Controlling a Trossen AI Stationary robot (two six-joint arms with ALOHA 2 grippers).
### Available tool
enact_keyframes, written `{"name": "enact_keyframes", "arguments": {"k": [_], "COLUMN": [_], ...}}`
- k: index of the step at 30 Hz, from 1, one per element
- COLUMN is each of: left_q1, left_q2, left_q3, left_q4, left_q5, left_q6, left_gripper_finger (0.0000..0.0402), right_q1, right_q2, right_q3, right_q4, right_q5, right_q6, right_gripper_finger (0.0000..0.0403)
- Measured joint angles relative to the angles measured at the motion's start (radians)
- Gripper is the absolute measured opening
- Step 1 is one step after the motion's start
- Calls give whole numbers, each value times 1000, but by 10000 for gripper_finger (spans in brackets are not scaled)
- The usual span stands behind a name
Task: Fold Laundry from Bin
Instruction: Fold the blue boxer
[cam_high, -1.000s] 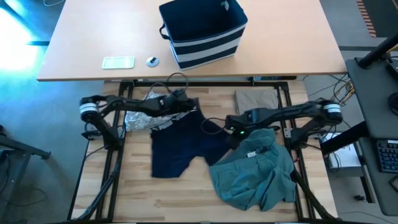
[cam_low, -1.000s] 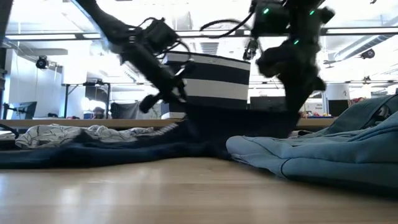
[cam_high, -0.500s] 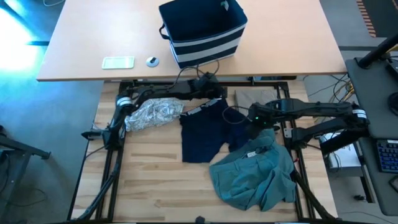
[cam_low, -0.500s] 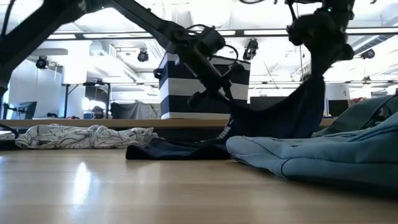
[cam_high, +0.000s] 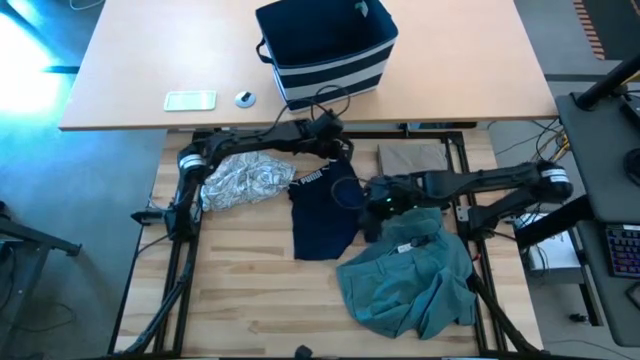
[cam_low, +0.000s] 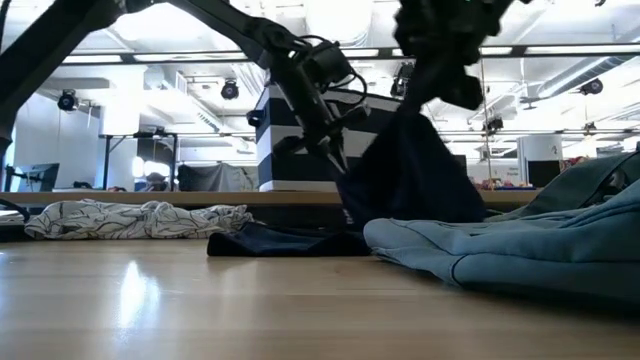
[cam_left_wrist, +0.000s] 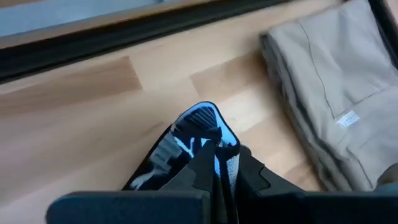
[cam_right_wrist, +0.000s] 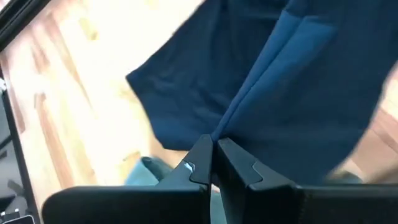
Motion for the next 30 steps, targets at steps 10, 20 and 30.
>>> {"name": "enact_keyframes", "arguments": {"k": [10,20,30], "left_q1": [4,2,2], "left_q2": [-101,-185,-206], "left_q3": [-81,-263,-403], "left_q4": [-147,-198,-113], "left_q5": [7,8,8], "left_q6": [135,163,166], "left_gripper_finger": [3,3,3], "right_q1": [77,131,139], "right_q2": [242,463,568], "right_q3": [216,390,454], "right_q4": [7,26,47], "right_q5": [10,7,1], "right_q6": [-88,-160,-176], "right_gripper_finger": [9,9,9]}}
